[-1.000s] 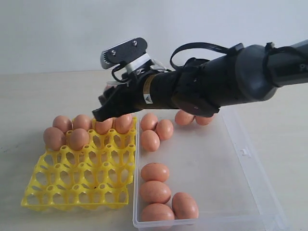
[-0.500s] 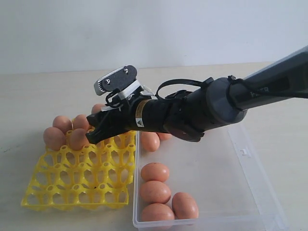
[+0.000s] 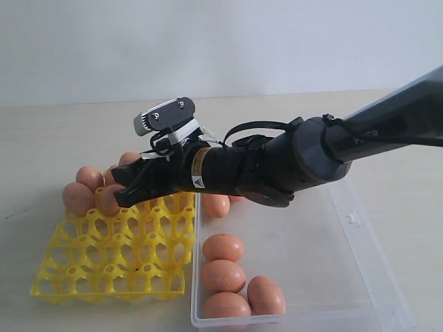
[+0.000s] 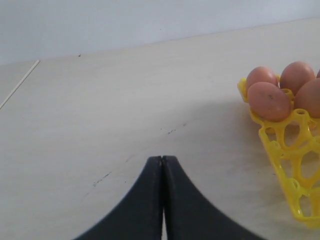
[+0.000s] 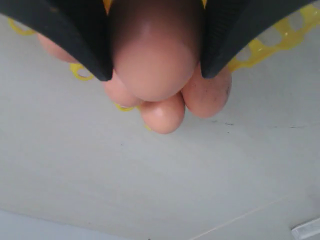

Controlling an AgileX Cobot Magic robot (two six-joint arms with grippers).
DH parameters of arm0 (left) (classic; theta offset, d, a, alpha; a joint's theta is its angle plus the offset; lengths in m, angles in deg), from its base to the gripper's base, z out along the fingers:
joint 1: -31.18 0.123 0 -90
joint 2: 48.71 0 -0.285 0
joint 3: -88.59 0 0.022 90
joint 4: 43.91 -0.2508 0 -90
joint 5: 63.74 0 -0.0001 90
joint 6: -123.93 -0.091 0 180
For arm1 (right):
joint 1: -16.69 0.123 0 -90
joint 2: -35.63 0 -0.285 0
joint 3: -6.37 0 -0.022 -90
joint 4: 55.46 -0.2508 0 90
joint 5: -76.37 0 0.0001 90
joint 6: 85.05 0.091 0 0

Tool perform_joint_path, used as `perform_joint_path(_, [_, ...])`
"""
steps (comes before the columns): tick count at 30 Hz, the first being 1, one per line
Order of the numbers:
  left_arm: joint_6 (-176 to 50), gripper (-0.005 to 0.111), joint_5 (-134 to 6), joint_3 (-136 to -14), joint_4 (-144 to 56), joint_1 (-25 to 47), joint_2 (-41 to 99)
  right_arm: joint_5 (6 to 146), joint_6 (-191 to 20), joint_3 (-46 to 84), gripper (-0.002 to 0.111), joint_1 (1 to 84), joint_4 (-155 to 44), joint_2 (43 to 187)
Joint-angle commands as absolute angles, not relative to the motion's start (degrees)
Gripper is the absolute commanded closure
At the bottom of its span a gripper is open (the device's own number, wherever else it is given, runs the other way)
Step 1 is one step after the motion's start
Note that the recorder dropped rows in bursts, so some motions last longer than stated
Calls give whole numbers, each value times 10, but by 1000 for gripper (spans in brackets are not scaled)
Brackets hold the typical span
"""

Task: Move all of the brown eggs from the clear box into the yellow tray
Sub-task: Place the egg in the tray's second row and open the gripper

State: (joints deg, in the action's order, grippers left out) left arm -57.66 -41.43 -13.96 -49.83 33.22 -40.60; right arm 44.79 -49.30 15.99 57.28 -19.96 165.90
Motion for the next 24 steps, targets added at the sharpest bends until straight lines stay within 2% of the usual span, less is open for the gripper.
perform_joint_path(1, [-573,107,-420,-142,-497,328,-409,431,-485,162,107,574,-193,1674])
perform_joint_path(6, [-573,107,-420,-142,-497,328,-409,428,-496,162,93,574,-193,1689])
perform_joint_path(13, [-573,107,-420,-142,-497,328,-409,428,-517,162,56,574,-199,1692])
perform_joint_path(16, [-573,107,-420,-142,-497,328,-409,428,-517,162,47,574,-200,1690])
perform_joint_path(21, [-573,107,-420,-142,-497,328,-409,485,-515,162,48,574,-198,1648])
perform_joint_path(24, [-573,107,-420,-142,-497,328,-409,608,-515,162,62,574,-195,1588])
